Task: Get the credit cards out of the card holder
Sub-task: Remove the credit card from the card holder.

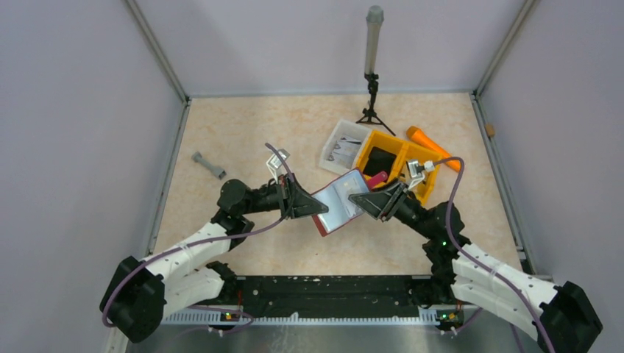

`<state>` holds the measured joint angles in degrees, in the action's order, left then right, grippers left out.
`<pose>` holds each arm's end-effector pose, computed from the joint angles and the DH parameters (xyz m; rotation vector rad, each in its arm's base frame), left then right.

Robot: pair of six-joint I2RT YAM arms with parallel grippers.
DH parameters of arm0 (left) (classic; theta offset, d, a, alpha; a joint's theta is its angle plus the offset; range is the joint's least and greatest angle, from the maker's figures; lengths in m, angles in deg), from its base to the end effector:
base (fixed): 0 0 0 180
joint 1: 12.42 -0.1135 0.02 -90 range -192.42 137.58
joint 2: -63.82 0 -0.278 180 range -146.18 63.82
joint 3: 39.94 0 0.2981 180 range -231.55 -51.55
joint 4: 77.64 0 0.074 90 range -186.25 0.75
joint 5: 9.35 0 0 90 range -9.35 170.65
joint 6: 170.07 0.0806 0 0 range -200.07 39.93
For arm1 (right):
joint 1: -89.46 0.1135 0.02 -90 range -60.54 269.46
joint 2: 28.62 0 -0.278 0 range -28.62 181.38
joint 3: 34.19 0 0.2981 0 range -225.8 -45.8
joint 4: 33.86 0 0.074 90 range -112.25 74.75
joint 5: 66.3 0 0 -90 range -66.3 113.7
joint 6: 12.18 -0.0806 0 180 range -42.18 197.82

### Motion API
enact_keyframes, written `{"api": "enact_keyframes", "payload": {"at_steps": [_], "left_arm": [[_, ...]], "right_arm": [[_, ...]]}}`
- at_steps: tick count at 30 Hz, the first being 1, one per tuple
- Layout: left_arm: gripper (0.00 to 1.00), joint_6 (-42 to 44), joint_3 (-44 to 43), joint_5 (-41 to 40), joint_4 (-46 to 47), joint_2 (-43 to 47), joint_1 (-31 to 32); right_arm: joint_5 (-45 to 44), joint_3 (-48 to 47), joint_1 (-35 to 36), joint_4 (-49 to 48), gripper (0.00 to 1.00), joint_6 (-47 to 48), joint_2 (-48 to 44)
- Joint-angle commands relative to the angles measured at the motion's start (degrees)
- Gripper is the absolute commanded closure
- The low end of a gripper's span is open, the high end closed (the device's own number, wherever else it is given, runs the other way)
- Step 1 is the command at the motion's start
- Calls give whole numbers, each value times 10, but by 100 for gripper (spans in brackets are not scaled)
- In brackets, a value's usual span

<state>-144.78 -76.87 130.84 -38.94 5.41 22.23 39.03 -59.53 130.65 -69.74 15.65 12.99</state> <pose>0.1883 -0.2054 0.2783 0.5106 1.6288 -1.9270 0.1675 0.1749 0.2655 -0.0079 1.4431 1.6952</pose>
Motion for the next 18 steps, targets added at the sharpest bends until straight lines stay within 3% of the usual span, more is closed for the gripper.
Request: {"api": "enact_keyframes", "payload": {"at_steps": [1, 5, 11, 16, 18], "left_arm": [[100, 27, -29, 30, -27, 11, 3], [100, 44, -34, 36, -51, 8, 3], [100, 119, -47, 17, -172, 30, 2], [100, 115, -41, 22, -163, 34, 2], [100, 116, -42, 21, -163, 35, 2]], "right_arm": [[50, -43, -4, 57, 61, 61, -5], [54, -45, -4, 82, 72, 66, -11], [16, -35, -4, 141, 68, 84, -55], [28, -33, -3, 150, 69, 88, -59], [34, -33, -4, 142, 75, 84, -46]]}}
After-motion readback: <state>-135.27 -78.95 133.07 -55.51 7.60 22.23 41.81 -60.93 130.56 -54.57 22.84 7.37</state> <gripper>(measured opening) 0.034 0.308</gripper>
